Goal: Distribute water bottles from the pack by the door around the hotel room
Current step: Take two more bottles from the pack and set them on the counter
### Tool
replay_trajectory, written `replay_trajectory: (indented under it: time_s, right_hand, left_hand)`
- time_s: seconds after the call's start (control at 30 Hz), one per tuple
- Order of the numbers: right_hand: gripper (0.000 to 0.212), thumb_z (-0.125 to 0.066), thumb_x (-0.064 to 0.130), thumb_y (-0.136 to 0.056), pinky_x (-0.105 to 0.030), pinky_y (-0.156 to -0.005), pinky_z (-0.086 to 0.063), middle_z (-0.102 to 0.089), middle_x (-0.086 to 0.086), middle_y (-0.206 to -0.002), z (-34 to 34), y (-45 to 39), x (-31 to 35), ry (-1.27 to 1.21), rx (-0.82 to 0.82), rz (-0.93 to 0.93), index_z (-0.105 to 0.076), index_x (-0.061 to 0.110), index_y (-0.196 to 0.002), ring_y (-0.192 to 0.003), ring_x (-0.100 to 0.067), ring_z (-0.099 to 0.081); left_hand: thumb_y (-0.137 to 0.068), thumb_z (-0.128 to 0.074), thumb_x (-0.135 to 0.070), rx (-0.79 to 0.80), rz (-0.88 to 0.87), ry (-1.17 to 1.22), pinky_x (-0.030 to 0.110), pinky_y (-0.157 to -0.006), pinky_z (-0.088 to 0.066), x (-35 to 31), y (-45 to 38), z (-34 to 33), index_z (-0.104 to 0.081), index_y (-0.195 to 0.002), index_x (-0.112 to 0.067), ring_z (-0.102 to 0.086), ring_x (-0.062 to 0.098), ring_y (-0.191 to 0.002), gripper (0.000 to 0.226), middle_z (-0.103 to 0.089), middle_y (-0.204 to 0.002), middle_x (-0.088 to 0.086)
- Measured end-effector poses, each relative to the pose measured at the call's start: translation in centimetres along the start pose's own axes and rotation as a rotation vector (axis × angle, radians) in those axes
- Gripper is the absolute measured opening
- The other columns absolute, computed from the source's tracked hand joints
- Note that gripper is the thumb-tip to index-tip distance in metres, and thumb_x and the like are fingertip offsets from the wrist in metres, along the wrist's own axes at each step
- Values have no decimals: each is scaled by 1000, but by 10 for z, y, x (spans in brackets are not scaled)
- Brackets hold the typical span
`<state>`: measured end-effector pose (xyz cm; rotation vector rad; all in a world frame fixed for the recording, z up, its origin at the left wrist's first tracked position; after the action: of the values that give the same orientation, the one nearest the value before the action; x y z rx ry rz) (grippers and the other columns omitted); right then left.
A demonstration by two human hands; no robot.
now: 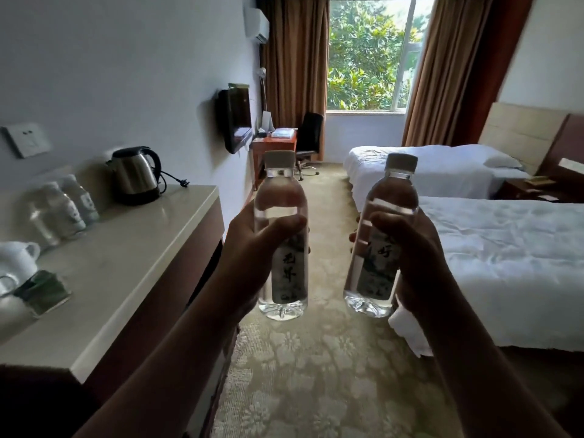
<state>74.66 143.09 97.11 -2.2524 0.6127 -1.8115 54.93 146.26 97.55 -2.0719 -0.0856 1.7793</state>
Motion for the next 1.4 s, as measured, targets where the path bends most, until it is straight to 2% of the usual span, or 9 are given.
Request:
replay_trajectory:
  time_s: [0.23, 0.33, 0.53, 0.63, 0.9, 1.1, 1.23, 1.33, 1.4]
  right_hand:
    - [39, -61, 14, -79, -31, -64, -59, -60, -15, -93, -17, -120, -61, -42, 117, -10, -55, 9, -117, -76, -26, -66]
    - [31, -62, 15, -79, -31, -64, -59, -61, -14, -91, -31, -172, -102, -50, 142, -20, -58, 14, -110, -74, -25, -67]
    - [31, -61, 15, -79, -32, -67, -58, -65, -9, -93, -101, -305, -175, -46, 222, -27, -60, 18, -110, -80, -26, -67]
    - [34, -62, 11, -75, -32, -66, -58, -66, -6, -89, -141, -368, -202, -60, 311, -20, -62, 22, -108, -79, -26, -67]
    - [45, -69, 21, -64, -40, -68, -58, -62, -10, -88, -243, -475, -286, -230, 495, -98, -62, 17, -108, -77, -30, -64]
    - [45, -68, 11, -68, -42, -66, -56, -58, -17, -87, -356, -505, -359, -369, 809, -174, -56, 6, -111, -75, -34, -61]
    - [39, -65, 5, -73, -41, -67, -54, -59, -13, -86, -430, -506, -405, -445, 1070, -222, -53, 5, -110, -75, -29, -61]
    - [46, -73, 17, -67, -46, -74, -52, -60, -13, -91, -472, -503, -435, -471, 1246, -246, -55, 11, -108, -81, -31, -60]
    - [43, -73, 20, -64, -46, -77, -53, -63, -7, -91, -492, -503, -454, -499, 1337, -263, -57, 17, -104, -83, -29, -61]
  left_hand:
    - [-66, -68, -41, -74, -68, -39, 30, -64, -56, 37, -106, 41, -65, -99, -16, -67, 25, -76, 41, -65, -88, 13]
    - [-67, -66, -42, -96, -82, -62, 33, -67, -55, 67, -153, 66, -64, -99, -18, -66, 27, -79, 40, -65, -90, 15]
    - [-69, -63, -39, -123, -143, -143, 37, -69, -56, 112, -265, 132, -61, -97, -25, -65, 26, -78, 31, -60, -86, 22]
    - [-67, -63, -39, -230, -149, -167, 26, -63, -55, 123, -325, 176, -62, -92, -27, -67, 16, -72, 28, -63, -80, 11]
    - [-68, -69, -25, -459, -179, -155, 34, -68, -56, 146, -396, 289, -63, -97, -17, -63, 18, -74, 31, -61, -83, 2]
    - [-68, -73, -23, -777, -119, -393, 18, -68, -52, 155, -380, 368, -61, -93, 0, -67, 0, -80, 36, -67, -85, -15]
    - [-64, -76, -25, -1078, -110, -484, 21, -73, -53, 163, -360, 410, -62, -94, -7, -68, -1, -87, 37, -70, -94, -23]
    - [-71, -77, -12, -1284, -109, -530, 14, -69, -52, 172, -351, 431, -60, -97, -7, -67, -4, -82, 31, -70, -87, -23]
    - [-70, -80, -19, -1405, -119, -564, 19, -69, -53, 181, -347, 441, -60, -101, -14, -68, 0, -77, 38, -70, -80, -17]
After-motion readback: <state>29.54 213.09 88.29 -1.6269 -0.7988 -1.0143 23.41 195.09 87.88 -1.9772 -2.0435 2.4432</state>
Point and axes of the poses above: each hand's wrist, its own y-axis away from the middle knuckle, its own z-axis out of the back of the hand, x = y × z, the point moved 3 cm from there along -y, towards the middle knuckle
